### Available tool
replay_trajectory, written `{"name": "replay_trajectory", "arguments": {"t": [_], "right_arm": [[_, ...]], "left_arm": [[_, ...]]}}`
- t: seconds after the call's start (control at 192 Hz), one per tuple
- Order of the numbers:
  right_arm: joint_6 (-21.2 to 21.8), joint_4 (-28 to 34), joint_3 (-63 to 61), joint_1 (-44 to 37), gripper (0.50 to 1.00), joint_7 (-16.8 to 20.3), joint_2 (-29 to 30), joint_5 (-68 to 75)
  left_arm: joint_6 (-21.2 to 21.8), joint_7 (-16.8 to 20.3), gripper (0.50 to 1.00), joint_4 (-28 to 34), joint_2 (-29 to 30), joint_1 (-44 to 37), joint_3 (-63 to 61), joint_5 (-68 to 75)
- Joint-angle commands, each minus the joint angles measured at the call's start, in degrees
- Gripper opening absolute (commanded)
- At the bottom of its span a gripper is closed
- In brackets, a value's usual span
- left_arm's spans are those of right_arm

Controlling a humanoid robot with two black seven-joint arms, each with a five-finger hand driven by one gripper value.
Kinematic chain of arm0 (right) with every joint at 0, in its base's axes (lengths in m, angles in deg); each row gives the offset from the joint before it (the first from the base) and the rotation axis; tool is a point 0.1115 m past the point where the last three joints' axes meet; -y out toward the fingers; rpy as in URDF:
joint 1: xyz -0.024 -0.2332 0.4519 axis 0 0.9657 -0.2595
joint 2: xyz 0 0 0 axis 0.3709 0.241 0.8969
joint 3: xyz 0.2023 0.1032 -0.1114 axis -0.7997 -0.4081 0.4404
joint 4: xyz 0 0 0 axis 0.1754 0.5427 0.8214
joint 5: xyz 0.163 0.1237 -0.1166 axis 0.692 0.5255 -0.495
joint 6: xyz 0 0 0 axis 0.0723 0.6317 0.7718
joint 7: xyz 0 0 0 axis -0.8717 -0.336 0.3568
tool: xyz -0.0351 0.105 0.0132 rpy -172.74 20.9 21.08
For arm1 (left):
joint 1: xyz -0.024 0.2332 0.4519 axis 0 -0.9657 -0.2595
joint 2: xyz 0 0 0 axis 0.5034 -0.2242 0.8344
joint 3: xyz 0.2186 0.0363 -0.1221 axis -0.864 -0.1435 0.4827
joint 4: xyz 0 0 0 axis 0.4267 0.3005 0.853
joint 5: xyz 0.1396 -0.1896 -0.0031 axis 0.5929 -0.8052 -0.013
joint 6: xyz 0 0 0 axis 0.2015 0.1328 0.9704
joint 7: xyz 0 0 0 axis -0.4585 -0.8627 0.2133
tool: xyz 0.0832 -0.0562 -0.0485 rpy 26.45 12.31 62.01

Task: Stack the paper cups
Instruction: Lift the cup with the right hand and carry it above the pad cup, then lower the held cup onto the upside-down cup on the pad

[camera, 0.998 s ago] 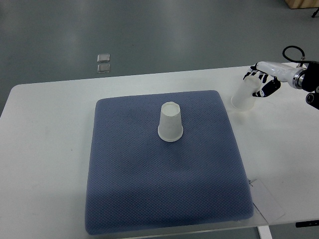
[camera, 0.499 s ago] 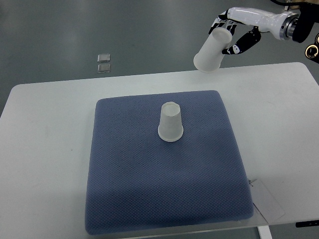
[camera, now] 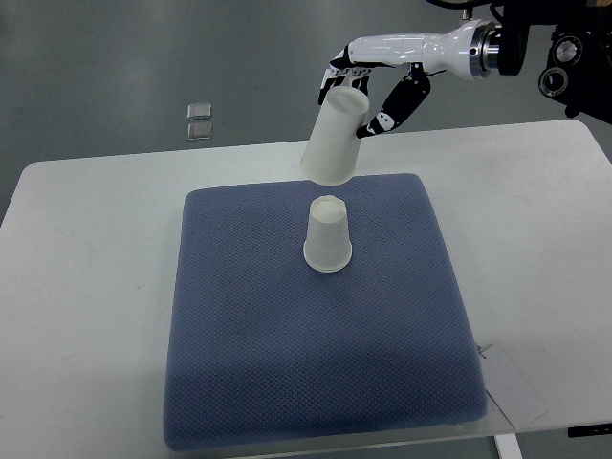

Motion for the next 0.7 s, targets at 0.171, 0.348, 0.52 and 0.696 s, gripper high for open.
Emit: {"name": "replay_trajectory", "arguments": {"t": [0.171,0.348,0.52,0.696], "right_arm": [[0.2,0.0,0.5,1.8,0.5,0.2,1.4,-4.1],[0.2,0.0,0.7,3.0,0.5,0.2,1.8,-5.0],[0.2,0.0,0.8,3.5,0.5,0.3,1.8,-5.0],[0.2,0.0,0.8,3.9,0.5,0.5,1.9,-5.1]], "left_arm": [[0.0,0.0,1.0,0.0,0.0,0.0,0.0,0.0],[0.0,0.0,1.0,0.0,0.0,0.0,0.0,0.0],[0.0,0.0,1.0,0.0,0.0,0.0,0.0,0.0],[0.0,0.0,1.0,0.0,0.0,0.1,0.0,0.0]]}}
